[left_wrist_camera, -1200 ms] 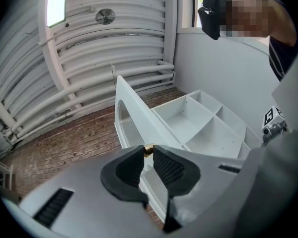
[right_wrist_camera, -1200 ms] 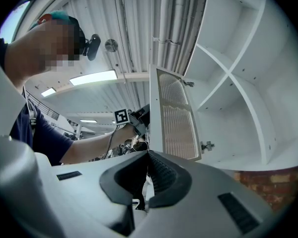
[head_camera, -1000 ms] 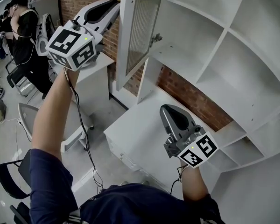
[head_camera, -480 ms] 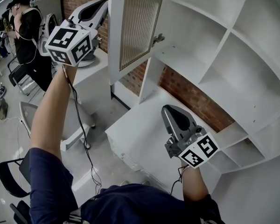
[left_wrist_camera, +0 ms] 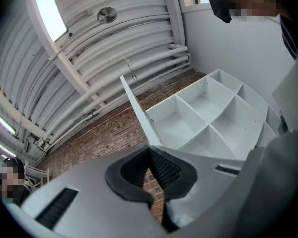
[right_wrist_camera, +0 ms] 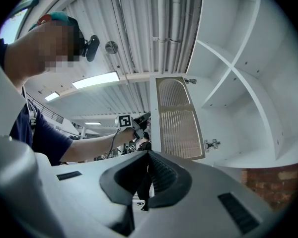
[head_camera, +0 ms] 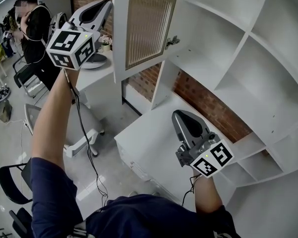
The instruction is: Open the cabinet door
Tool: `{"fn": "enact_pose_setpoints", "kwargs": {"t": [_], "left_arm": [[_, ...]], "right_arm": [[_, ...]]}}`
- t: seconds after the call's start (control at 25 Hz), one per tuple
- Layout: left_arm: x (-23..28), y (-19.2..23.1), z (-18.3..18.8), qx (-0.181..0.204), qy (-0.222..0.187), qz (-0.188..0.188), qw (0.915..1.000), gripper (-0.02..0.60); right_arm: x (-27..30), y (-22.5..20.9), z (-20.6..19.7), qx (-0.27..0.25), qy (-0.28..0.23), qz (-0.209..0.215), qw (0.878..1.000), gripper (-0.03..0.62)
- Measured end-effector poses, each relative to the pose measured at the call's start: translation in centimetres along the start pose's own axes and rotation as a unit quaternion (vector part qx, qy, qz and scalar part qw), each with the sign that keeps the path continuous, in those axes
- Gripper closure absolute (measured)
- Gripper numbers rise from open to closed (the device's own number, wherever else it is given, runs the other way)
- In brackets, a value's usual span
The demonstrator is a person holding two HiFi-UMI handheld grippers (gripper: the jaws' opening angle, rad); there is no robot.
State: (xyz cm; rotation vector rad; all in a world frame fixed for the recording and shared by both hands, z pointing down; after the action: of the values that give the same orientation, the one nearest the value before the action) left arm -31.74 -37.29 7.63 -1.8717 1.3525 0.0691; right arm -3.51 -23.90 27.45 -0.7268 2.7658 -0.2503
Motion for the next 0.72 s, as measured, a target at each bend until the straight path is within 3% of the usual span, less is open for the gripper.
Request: {"fn": "enact_pose_setpoints", "kwargs": {"t": [0.32,0.52,0.72], "left_arm": [[-2.8,-3.3,3.0,-0.002,-0.021,0.000,0.9998,0.575],[-4.6,-10.0,4.3,-0.016,-0.023,-0.040,0.9988,0.574],[-6.5,-17.9,3.2,-0.063,0.002,-0.082,0.9946,0.575]], "right_arm": [[-1.8,0.1,1.2,-0.009,-0.008,-0.003,1.000,0.569],[-3.7,-0.3,1.9,-0.013,-0.015,-0.011,1.000,0.569],[-5.7,-0.6,2.4,-0.013,-0.018,-0.018,1.000,0.569]]}}
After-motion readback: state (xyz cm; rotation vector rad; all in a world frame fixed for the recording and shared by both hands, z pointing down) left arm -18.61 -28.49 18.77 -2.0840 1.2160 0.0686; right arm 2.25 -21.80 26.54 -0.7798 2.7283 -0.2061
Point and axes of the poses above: the fingertips, and each gripper's own axes: x forward along the fingers, y to its left, z out of its top, the point moved 4 cm from there along -x, backward along the fingers, and after that the axes turned 13 degrees about x, right-handed, at the moved point
